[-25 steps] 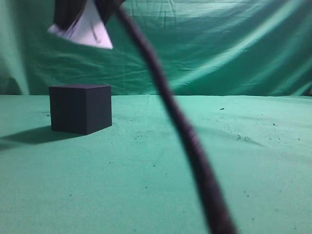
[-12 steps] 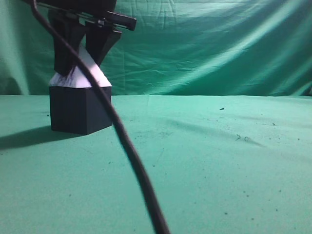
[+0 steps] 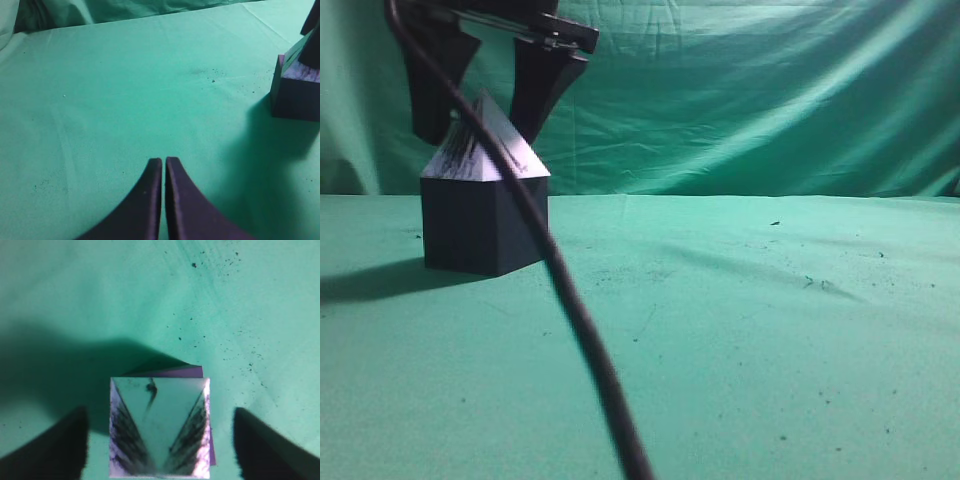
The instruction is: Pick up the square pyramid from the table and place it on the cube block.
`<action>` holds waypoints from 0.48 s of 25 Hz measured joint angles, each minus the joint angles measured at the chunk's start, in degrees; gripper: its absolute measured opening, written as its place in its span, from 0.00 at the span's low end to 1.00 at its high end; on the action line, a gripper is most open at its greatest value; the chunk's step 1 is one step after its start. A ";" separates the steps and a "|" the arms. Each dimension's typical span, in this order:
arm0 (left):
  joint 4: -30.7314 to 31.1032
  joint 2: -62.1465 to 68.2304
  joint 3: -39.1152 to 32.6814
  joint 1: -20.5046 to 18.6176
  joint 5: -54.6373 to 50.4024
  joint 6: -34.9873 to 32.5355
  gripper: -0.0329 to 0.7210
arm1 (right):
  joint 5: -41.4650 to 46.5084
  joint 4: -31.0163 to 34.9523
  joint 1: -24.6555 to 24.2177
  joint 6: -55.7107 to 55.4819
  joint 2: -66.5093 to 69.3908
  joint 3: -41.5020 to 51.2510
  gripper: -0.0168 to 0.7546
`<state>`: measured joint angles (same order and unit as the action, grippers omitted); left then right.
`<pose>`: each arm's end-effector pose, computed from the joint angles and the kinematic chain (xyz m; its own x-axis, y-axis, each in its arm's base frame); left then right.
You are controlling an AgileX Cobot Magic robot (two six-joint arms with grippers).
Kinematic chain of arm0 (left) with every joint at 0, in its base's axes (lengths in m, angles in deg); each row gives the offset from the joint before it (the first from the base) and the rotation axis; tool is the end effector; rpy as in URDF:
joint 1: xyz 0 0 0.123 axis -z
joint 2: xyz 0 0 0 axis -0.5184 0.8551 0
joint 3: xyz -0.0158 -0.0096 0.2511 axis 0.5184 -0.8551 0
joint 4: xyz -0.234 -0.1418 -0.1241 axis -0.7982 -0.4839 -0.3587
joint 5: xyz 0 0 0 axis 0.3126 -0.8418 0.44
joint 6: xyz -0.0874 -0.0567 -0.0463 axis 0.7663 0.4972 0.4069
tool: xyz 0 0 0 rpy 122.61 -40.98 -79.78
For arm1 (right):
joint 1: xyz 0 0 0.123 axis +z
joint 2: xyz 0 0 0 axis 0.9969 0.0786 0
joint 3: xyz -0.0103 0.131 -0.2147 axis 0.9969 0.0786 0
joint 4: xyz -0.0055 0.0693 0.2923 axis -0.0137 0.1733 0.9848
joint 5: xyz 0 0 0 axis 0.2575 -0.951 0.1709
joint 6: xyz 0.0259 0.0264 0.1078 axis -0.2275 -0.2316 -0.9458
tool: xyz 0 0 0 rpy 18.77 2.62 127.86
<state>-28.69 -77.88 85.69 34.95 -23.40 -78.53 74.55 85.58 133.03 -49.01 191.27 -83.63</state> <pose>0.1577 -0.0107 0.1689 -0.2582 0.1056 -0.9603 0.0914 0.9922 0.0845 0.3391 0.3860 0.1806 -0.4180 -0.8205 -0.3900 -0.8887 0.4584 -0.0119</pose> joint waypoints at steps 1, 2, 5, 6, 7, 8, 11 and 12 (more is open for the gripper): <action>0.00 0.00 0.00 0.00 0.00 0.00 0.04 | 0.10 -0.10 0.00 -0.01 -0.47 0.00 0.79; 0.00 0.00 0.00 0.00 0.00 0.00 0.04 | 0.23 -0.10 0.00 -0.01 -0.91 0.00 0.84; 0.00 0.00 0.00 0.00 0.00 0.00 0.04 | 1.99 -0.30 0.00 0.12 -3.02 -1.61 0.84; 0.00 0.00 0.00 0.00 0.00 0.00 0.04 | 3.08 -0.42 0.00 0.12 -3.66 -2.86 0.84; 0.00 0.00 0.00 0.00 0.00 0.00 0.04 | 4.40 -0.42 0.00 0.12 -4.50 -4.31 0.79; 0.00 0.00 0.00 0.00 0.00 0.00 0.04 | 6.00 -0.54 0.00 0.12 -5.42 -5.61 0.71; 0.00 0.00 0.00 0.00 0.00 0.00 0.04 | 10.39 -1.46 0.00 0.12 -8.41 -10.23 0.42; 0.00 0.00 0.00 0.00 0.00 0.00 0.04 | 10.89 -2.17 0.00 -0.29 -9.67 -11.09 0.29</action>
<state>-28.69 -77.88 85.69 34.95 -23.40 -78.53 85.44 83.41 133.03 -49.30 181.60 -94.72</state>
